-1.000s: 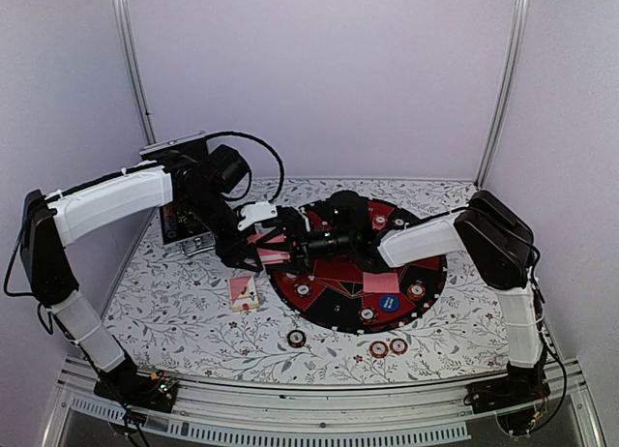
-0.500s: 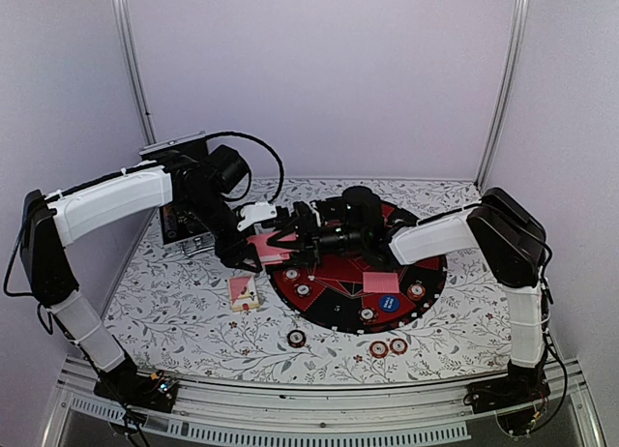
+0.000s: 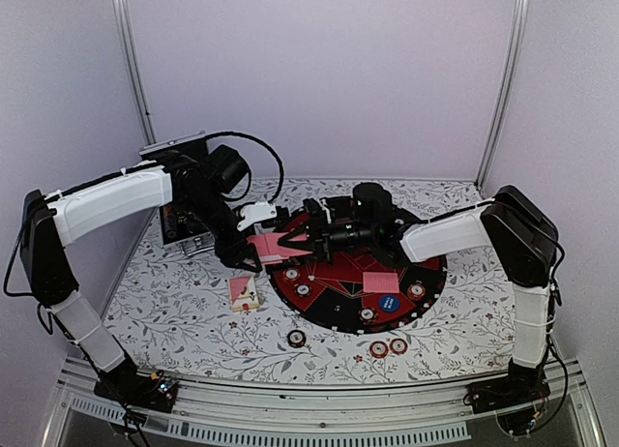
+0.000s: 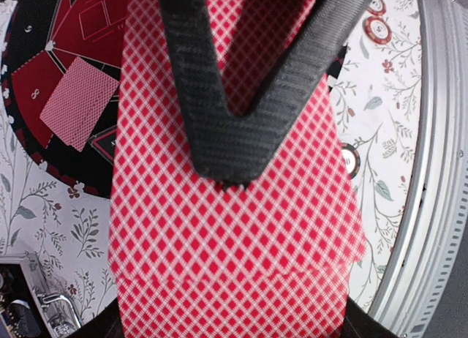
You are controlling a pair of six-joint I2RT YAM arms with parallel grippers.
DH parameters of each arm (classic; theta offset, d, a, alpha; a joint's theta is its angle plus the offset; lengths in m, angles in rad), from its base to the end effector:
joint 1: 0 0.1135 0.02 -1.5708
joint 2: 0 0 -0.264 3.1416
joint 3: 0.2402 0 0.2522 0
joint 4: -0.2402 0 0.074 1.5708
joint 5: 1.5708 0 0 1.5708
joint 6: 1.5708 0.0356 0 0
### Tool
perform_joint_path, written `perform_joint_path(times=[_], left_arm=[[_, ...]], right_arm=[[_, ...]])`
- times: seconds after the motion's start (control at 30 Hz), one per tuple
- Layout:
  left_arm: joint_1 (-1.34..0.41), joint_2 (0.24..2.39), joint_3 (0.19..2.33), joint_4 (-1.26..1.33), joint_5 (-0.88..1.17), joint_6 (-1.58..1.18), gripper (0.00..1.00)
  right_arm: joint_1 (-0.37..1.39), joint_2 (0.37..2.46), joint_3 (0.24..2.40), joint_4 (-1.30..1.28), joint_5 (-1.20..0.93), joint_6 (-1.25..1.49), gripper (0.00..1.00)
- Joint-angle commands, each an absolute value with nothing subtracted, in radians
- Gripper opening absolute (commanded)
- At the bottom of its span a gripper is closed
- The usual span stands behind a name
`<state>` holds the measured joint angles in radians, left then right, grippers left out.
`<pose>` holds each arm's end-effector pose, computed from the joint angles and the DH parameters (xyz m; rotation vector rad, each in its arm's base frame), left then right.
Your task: Distribute texas hold em gaming equipment
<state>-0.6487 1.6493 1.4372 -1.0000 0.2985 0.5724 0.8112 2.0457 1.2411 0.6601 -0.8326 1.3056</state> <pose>0.2572 -0.2082 0.2826 1.6462 2.2211 -0.4344 0.2913 0.3450 0.1993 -0.2695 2.2718 2.0741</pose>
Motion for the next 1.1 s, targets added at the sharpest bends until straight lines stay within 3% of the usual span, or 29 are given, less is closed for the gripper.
perform_joint_path(times=[0.0,0.43,1.07], left_arm=[[-0.641,1.612,1.443,-0.971,0.310,0.577,0.00],[-0.642,1.618,1.442,-0.971,0.301,0.580,0.00],[-0.641,1.624,1.443,-0.973,0.301,0.581,0.00]], right_arm=[[0.809,2.000,1.219,0.643,-0.850,1.298,0.15],[0.792,1.936,1.189,0.653,-0.860,1.318,0.01],[0.722,1.861,1.097,0.622,-0.906,1.300,0.00]])
